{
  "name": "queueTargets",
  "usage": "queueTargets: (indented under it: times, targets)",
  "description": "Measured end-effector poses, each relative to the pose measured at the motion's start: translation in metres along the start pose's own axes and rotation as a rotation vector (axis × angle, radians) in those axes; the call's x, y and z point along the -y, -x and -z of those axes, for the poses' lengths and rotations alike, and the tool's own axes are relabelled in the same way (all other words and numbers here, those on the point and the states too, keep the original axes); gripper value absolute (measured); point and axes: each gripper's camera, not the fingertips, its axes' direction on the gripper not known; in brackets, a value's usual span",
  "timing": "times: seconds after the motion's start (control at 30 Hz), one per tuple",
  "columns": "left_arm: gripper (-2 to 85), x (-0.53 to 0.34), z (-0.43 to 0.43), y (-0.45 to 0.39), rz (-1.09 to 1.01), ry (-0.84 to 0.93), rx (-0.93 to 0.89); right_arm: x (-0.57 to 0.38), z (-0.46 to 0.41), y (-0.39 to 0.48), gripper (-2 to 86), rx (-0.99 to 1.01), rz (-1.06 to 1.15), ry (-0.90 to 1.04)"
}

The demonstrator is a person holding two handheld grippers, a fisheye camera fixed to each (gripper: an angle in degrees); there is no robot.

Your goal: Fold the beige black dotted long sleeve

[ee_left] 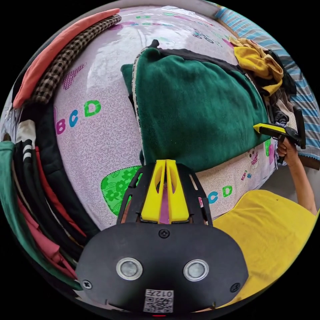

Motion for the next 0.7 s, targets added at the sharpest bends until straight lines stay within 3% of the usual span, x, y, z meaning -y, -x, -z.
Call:
queueTargets:
  times: [0.23,0.4,0.5,0.63,0.7]
  targets:
    - [-0.1,-0.031,-0.001,0.019,0.007,-0.015,0.117,-0.075,0.032,-0.061,-0.1,-0.211,-0.123,-0.039]
    - [-0.1,-0.021,-0.015,0.047,0.049,0.038,0.054,-0.093,0.024,-0.128,-0.1,-0.035,-0.295,-0.041]
    - [0.0,-0.025,-0.003,0.062,0.028,0.048,0.031,-0.094,0.036,-0.137,0.0,-0.031,-0.267,-0.013]
    - [0.4,-0.045,0.023,0.103,0.162,-0.068,-0.053,-0.107,0.072,-0.154,0.4,-0.016,-0.237,-0.102]
    - [1.0,-0.052,0.032,0.136,0.248,-0.148,-0.124,-0.115,0.097,-0.181,1.0,0.085,-0.247,-0.227]
